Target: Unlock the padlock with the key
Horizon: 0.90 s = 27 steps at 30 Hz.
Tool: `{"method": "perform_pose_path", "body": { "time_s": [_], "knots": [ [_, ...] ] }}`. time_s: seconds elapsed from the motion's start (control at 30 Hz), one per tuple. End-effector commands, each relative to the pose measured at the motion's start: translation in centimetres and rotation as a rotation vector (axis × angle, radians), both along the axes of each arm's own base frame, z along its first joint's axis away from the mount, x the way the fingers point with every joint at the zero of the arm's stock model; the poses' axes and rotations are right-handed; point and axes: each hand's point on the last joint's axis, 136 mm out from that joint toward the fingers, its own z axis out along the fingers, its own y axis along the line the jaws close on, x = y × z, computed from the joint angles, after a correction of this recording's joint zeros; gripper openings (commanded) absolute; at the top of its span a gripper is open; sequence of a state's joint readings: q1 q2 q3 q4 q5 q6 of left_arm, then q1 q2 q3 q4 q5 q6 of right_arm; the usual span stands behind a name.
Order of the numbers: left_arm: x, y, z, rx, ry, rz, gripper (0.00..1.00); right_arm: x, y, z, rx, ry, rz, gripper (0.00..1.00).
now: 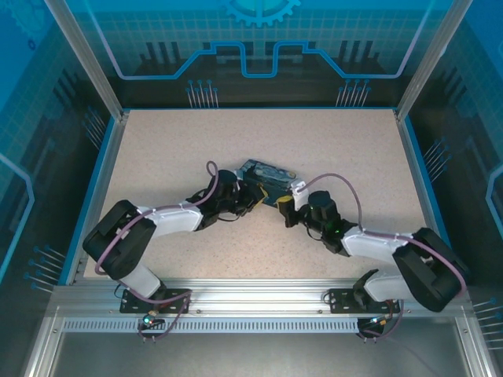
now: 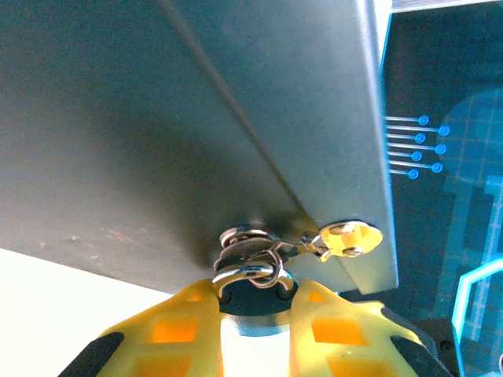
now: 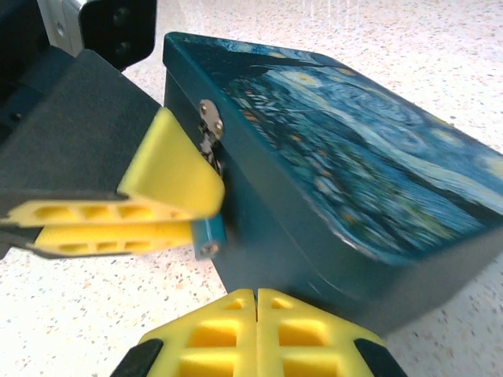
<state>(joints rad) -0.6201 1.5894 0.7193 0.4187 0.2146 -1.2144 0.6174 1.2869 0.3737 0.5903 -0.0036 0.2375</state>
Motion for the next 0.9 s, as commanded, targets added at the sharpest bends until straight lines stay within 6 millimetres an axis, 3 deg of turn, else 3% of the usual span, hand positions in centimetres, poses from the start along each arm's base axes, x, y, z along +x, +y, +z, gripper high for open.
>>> {"method": "perform_pose_path", "body": {
  "time_s": [0.0, 0.17, 0.4, 0.87],
  "knots": [
    [0.9, 0.3, 3.1, -0.088, -0.063, 0.089, 0.00, 0.0, -2.0, 1.3, 0.062, 0.002, -0.082, 0.00],
    [1.4, 0.7, 3.9, -0.145, -0.060, 0.169, 0.00, -0.6, -3.0, 3.6, 0.199, -0.007, -0.133, 0.00],
    [2.0, -0.2, 5.1, -0.234, -0.052, 0.215, 0.00, -0.7, -3.7, 5.8, 0.367, -0.035, -0.188, 0.00],
    [2.8, -1.6, 5.3, -0.321, -0.014, 0.240, 0.00, 1.6, -2.2, 6.5, 0.442, -0.060, -0.222, 0.00]
  ]
}}
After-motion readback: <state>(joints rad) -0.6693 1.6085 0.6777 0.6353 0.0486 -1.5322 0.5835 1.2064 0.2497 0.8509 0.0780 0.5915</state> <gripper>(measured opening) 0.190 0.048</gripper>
